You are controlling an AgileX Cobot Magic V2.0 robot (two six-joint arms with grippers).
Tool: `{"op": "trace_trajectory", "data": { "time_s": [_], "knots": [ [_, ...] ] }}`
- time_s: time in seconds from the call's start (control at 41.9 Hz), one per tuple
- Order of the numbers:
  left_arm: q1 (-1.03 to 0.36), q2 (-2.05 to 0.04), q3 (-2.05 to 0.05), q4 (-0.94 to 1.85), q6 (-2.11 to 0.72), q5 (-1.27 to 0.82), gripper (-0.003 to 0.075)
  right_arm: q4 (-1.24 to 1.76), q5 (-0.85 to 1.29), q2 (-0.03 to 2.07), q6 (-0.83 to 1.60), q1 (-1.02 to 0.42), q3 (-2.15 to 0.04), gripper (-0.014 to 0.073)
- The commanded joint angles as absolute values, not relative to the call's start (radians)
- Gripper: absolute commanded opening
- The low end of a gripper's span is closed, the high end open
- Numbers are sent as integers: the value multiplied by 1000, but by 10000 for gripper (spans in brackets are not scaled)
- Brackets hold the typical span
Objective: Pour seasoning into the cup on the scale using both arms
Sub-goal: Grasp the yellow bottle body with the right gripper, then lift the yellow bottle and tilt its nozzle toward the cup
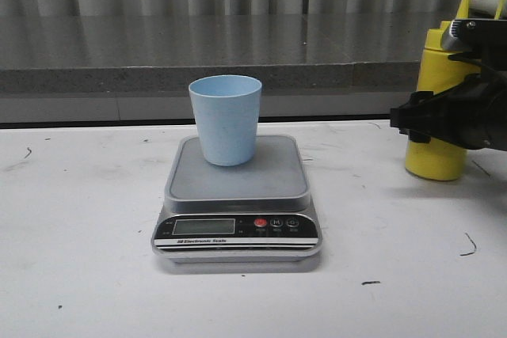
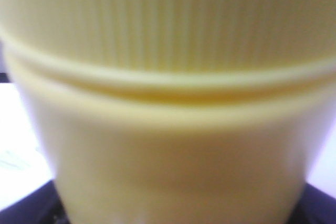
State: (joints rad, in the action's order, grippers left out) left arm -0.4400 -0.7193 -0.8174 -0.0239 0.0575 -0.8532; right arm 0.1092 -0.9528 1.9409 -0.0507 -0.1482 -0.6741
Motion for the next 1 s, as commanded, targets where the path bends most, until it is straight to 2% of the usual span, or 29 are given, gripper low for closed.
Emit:
{"op": "trace_trajectory", "data": {
  "time_s": [0.0, 0.358, 0.596, 0.716, 0.978],
  "knots": [
    [-437, -715, -842, -16, 69, -790, 368, 59, -973, 1866, -50, -142, -694, 349],
    [-437, -715, -842, -16, 69, -790, 369, -157, -642, 1567, -50, -142, -705, 351],
    [-437, -715, -842, -16, 69, -790, 369, -297, -212, 1406, -50, -164, -834, 351],
    [-437, -715, -842, -16, 69, -790, 369, -379, -7, 1377, -50, -220, -935, 351],
    [-437, -715, -842, -16, 69, -790, 369, -599, 337, 1379, -50, -437, -1132, 351]
  ]
}}
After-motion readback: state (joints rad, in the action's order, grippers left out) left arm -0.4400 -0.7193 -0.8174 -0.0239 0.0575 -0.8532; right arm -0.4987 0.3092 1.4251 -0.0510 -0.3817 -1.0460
